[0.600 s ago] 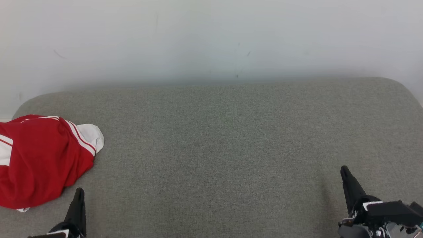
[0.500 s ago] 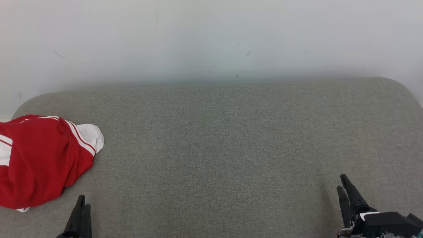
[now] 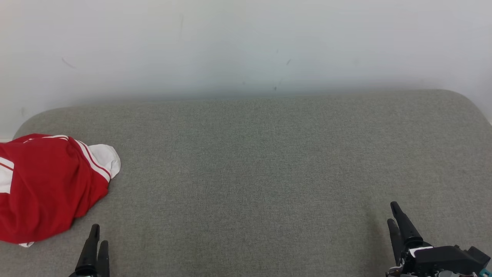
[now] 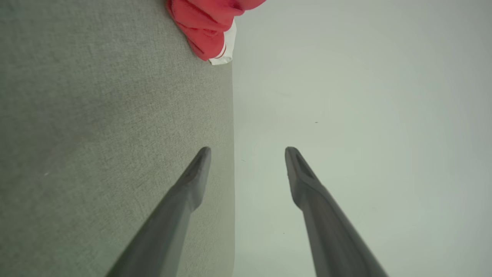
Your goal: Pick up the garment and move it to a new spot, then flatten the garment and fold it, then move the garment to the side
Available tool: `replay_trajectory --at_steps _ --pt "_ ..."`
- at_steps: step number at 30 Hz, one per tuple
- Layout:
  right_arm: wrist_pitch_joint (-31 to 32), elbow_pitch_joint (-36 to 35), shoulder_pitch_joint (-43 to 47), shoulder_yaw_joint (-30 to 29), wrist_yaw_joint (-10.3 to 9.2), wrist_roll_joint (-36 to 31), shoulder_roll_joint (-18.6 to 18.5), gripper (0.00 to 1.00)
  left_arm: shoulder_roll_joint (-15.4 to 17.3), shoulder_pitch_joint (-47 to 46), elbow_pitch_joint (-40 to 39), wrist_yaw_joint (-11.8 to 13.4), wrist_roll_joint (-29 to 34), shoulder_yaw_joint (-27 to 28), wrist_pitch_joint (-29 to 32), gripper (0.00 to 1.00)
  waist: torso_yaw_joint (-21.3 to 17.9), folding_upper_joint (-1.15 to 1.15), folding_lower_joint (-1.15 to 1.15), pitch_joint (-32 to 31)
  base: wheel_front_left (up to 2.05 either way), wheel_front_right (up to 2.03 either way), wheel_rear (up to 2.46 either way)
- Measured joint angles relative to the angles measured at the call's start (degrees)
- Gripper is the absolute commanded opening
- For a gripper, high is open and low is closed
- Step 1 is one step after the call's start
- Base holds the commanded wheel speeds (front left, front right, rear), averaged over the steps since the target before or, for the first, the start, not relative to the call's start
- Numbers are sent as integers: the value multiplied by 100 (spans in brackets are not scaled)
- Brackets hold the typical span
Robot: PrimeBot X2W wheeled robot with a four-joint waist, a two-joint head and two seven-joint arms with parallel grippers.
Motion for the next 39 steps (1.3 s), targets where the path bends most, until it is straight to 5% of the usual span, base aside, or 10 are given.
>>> replay_trajectory --at_steps 39 --pt "-816 -5 -316 949 -711 -2910 -336 100 257 -9 -238 645 2921 -570 -791 100 -36 0 0 30 0 0 0"
